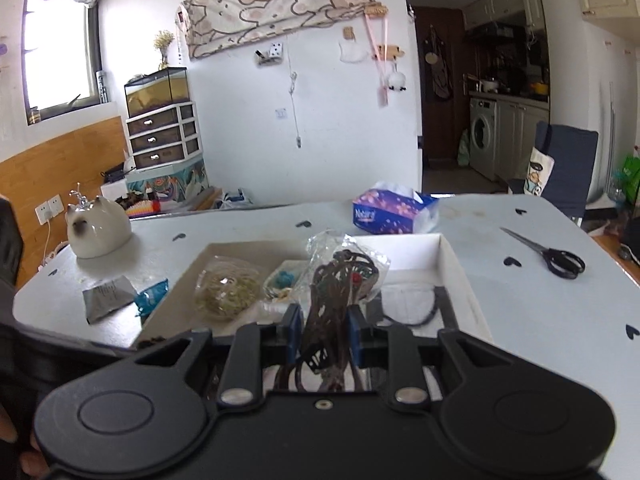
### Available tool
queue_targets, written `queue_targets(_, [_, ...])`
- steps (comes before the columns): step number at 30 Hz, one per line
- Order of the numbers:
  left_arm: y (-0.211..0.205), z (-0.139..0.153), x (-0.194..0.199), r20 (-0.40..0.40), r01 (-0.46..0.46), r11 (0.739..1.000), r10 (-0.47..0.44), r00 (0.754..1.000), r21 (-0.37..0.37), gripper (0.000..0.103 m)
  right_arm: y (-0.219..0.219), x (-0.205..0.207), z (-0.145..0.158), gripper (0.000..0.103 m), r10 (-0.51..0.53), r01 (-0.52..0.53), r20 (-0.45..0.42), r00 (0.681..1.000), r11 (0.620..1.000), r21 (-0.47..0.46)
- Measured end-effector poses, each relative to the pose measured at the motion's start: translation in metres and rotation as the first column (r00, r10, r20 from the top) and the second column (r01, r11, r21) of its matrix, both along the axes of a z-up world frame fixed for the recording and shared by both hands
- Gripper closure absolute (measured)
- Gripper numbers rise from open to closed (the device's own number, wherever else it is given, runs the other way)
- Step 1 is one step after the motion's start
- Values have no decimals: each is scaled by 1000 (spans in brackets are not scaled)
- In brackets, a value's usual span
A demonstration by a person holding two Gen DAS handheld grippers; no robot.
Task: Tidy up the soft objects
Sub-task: 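Lower both cord bags into the tray and open both tools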
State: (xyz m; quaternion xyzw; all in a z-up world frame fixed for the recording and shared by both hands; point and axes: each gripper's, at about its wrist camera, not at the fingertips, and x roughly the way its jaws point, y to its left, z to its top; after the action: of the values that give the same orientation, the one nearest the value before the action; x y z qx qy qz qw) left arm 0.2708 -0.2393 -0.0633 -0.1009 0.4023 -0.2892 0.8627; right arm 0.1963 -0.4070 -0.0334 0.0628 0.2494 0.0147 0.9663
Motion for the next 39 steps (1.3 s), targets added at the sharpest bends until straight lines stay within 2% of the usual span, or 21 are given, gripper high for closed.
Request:
queue_targets(5, [-12,-28,19,-83,-25,997,31,996,75,80,-4,9,-13,78,13,-13,-28,1000,1000,16])
queue_targets(10, [-14,-34,25,-22,-115,986,118,993,124,79,1,22,-24,77,38,-37,-60,997,999,24])
queue_targets(11, [-16,-34,26,-13,-119,984,121,993,134,76,1,24,-26,77,43,-41,-67,997,999,32])
queue_targets(13, [-19,-35,28,-2,-117,983,119,993,144,74,-3,28,-30,68,49,-43,-82,995,996,78])
queue_targets(15, [-19,-35,28,-7,-105,985,107,994,136,68,-13,26,-30,62,34,-21,-91,995,991,135])
queue_targets(17, [-18,-34,27,-18,-92,988,95,995,124,58,-21,23,-29,59,22,-6,-89,996,984,177])
queue_targets(20, [-16,-29,23,-26,-62,993,65,998,103,49,-26,17,-25,59,13,4,-86,996,981,193])
queue_targets(22, [-18,-26,17,-17,-54,993,56,998,103,46,-26,12,-23,59,9,6,-81,997,983,181])
queue_targets(33, [-11,-7,-9,10,-28,996,27,1000,82,46,-25,-16,-8,59,-8,19,-73,997,988,150])
queue_targets(39, [-3,13,-23,61,-28,997,24,998,67,46,-24,-35,3,59,-28,35,-58,998,992,124])
